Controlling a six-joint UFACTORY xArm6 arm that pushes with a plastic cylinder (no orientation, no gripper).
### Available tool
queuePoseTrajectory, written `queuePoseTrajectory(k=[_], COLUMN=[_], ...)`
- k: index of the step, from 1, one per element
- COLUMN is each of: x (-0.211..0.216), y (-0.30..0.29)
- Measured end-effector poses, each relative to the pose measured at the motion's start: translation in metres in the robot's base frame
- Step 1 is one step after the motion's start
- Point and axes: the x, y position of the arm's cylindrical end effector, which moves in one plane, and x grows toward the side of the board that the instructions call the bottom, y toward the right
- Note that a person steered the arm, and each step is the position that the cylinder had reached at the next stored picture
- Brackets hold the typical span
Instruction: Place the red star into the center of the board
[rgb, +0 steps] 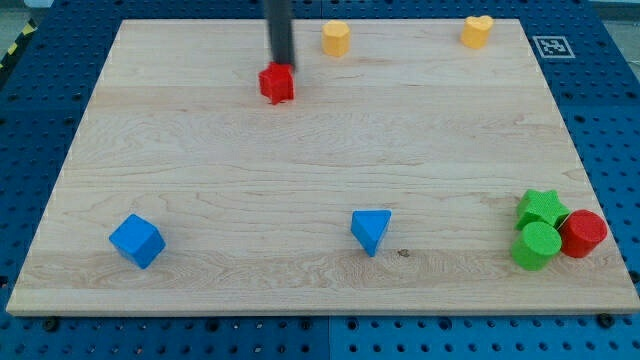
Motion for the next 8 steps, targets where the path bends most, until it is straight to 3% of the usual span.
queuePoseTrajectory(k=[1,2,3,4,5,6,7,8], x=[-0.003,-0.032,-0.03,-0.004,0.01,0.052,0.058,0.041], y=[-0.004,-0.067,-0.121,-0.107,-0.031,0.06,0.075,0.016])
